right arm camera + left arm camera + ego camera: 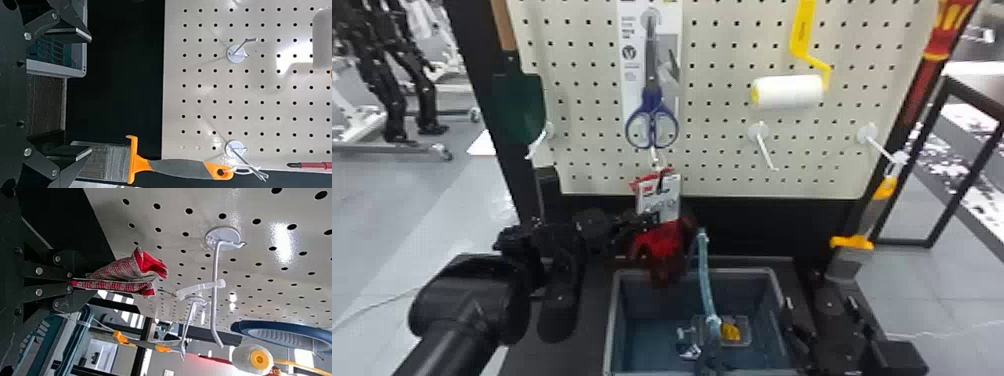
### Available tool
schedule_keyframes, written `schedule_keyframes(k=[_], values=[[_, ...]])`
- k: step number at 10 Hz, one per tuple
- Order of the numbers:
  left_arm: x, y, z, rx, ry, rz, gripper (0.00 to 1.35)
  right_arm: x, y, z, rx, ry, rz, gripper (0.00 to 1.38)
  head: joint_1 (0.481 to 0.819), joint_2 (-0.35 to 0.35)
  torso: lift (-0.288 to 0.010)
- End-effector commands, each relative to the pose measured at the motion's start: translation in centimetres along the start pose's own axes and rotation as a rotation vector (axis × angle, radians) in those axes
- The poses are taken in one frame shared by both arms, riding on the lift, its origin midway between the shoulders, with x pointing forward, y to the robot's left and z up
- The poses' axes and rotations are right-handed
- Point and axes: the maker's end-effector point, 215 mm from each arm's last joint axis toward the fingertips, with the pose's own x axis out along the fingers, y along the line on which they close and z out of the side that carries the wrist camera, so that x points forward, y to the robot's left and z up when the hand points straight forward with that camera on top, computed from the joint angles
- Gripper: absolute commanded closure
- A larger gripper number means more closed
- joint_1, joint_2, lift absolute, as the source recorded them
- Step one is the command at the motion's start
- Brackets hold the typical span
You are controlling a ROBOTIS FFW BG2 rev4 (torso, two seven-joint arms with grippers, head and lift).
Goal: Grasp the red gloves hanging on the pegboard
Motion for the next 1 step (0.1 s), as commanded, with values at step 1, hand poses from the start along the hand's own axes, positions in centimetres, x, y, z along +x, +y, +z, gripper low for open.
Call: schedule_keyframes(k=[1], values=[[-0.06, -0.02, -0.16, -0.003, 0.001, 0.001, 1.21, -0.02, 0.02, -0.02, 0.001, 0.001, 0.000, 0.28, 0.549, 0.000, -0.100]])
